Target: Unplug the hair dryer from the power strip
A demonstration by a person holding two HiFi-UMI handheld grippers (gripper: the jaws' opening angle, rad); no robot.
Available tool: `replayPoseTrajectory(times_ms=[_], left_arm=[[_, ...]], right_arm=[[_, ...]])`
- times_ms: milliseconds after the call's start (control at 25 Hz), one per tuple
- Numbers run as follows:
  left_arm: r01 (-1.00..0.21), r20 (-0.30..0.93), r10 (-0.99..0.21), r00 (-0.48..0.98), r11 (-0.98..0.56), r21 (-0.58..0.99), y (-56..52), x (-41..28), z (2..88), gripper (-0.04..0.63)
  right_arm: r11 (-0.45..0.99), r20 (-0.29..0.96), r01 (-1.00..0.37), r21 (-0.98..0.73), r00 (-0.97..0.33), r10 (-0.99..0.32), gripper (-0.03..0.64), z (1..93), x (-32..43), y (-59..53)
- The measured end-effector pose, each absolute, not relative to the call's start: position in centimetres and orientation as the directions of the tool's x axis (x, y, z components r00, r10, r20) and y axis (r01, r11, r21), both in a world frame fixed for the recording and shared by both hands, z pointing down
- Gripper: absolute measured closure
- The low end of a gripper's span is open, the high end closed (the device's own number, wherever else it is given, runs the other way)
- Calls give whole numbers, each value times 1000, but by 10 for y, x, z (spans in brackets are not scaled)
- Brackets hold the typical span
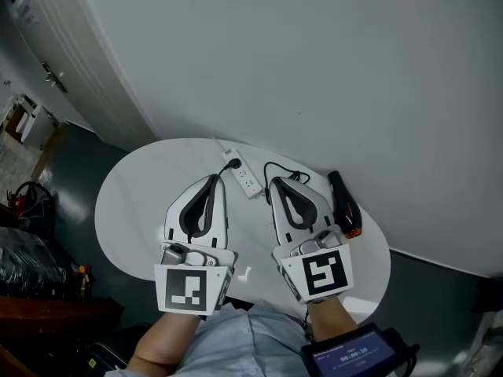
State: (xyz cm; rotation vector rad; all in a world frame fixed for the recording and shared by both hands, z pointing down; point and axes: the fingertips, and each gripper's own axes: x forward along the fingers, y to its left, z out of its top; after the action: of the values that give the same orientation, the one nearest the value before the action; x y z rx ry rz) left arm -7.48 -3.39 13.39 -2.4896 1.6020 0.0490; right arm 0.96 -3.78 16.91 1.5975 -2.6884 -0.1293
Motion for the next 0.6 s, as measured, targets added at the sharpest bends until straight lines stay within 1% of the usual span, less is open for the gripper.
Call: replayPoseTrajectory(times_ms=[240,400,520,600], left_arm=[[-902,-142,-892,429,-414,-124,-31,-91,135,597],[-905,-158,-891,425,-417,-83,-29,-101,133,597],[-898,-169,-882,439,-429,-96,-29,-104,133,597],[-899,-160,-885,437,-436,-45,-30,-105,134,597]], right_arm=[[468,-62,-878,101,-475,-878,617,160,-8,-33],[460,-72,-879,125,-471,-879,617,154,-19,-29],[453,-72,-881,134,-464,-883,617,152,-23,-28],[447,-69,-884,136,-459,-886,617,153,-25,-27]])
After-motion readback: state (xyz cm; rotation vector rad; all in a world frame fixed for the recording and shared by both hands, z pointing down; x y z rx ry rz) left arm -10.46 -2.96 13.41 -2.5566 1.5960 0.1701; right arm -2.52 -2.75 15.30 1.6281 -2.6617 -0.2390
